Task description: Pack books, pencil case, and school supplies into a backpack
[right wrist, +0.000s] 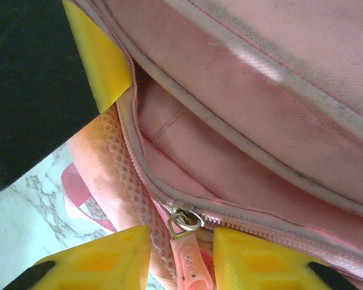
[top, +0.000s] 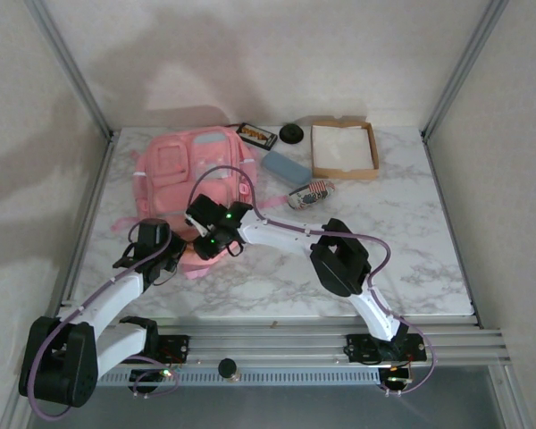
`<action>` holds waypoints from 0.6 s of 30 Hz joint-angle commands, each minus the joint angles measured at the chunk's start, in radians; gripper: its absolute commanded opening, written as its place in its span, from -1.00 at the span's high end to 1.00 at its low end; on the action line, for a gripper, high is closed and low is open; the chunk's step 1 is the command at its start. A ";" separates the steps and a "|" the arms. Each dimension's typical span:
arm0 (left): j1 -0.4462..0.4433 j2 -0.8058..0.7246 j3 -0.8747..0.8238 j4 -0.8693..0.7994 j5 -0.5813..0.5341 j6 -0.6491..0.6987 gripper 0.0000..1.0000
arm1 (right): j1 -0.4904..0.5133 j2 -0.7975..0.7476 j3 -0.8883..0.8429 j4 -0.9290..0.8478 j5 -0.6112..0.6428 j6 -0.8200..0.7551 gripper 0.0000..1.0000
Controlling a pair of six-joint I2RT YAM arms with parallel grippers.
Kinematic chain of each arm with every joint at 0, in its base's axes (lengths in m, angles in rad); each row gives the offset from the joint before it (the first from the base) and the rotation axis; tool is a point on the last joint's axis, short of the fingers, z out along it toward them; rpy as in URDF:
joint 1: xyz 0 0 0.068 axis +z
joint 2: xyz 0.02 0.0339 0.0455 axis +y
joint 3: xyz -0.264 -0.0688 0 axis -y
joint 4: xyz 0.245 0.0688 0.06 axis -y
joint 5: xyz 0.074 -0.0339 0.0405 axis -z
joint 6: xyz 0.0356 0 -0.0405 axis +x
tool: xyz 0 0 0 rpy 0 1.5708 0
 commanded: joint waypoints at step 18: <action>0.015 -0.015 -0.004 0.009 -0.020 -0.004 1.00 | 0.007 0.045 0.083 -0.075 0.149 -0.018 0.73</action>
